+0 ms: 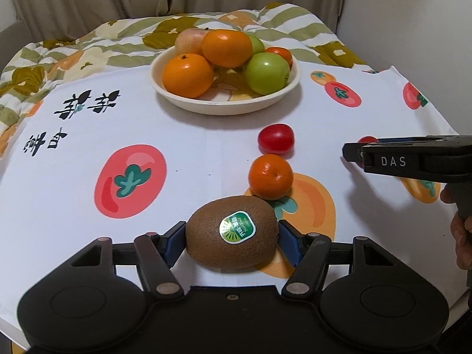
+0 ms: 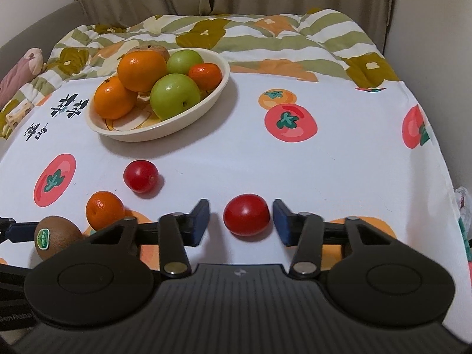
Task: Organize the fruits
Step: 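Grasp the brown kiwi with the left gripper while the right gripper grasps a red cherry tomato, then carry the kiwi and the cherry tomato toward the bowl with both grippers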
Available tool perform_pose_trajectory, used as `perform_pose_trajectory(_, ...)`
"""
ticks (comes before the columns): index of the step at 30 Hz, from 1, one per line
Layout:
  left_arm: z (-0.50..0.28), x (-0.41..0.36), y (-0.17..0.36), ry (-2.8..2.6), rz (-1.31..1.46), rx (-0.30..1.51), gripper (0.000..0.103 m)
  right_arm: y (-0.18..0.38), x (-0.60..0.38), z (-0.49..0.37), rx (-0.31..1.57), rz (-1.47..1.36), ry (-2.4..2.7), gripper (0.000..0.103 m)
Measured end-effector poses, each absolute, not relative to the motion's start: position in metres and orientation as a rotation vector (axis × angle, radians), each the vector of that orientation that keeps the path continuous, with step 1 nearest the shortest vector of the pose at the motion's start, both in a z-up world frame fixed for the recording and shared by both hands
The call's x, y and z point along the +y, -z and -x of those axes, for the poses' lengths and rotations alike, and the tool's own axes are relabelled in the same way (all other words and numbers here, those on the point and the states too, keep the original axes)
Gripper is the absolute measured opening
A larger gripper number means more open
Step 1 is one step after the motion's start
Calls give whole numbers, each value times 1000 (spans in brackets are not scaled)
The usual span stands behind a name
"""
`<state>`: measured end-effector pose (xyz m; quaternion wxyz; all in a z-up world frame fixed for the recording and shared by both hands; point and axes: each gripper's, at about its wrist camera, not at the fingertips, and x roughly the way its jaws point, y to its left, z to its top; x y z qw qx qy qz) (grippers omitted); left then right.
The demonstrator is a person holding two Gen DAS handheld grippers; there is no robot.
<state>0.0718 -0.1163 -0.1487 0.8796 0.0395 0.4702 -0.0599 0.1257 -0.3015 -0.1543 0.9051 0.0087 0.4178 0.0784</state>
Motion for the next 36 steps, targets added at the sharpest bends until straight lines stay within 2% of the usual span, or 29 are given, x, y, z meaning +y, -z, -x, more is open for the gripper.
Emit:
perform_pose_trajectory(2,-72,-114,147,116,-79,977,70,154,-301,-128,868,-6,-163,49)
perform_pose_trajectory(19,-92,-106,107,65,-57,891,70,119,-299,-139,815,-5,-216,49)
perform_pose_trajectory(29,-121,-109,76,34,-53,805,70,89,-295,-155,763,13,-291,48)
perform_pose_trajectory(36,-149,-115,73,46,-69,792,70,77,-293,-172,726,15,-319,48)
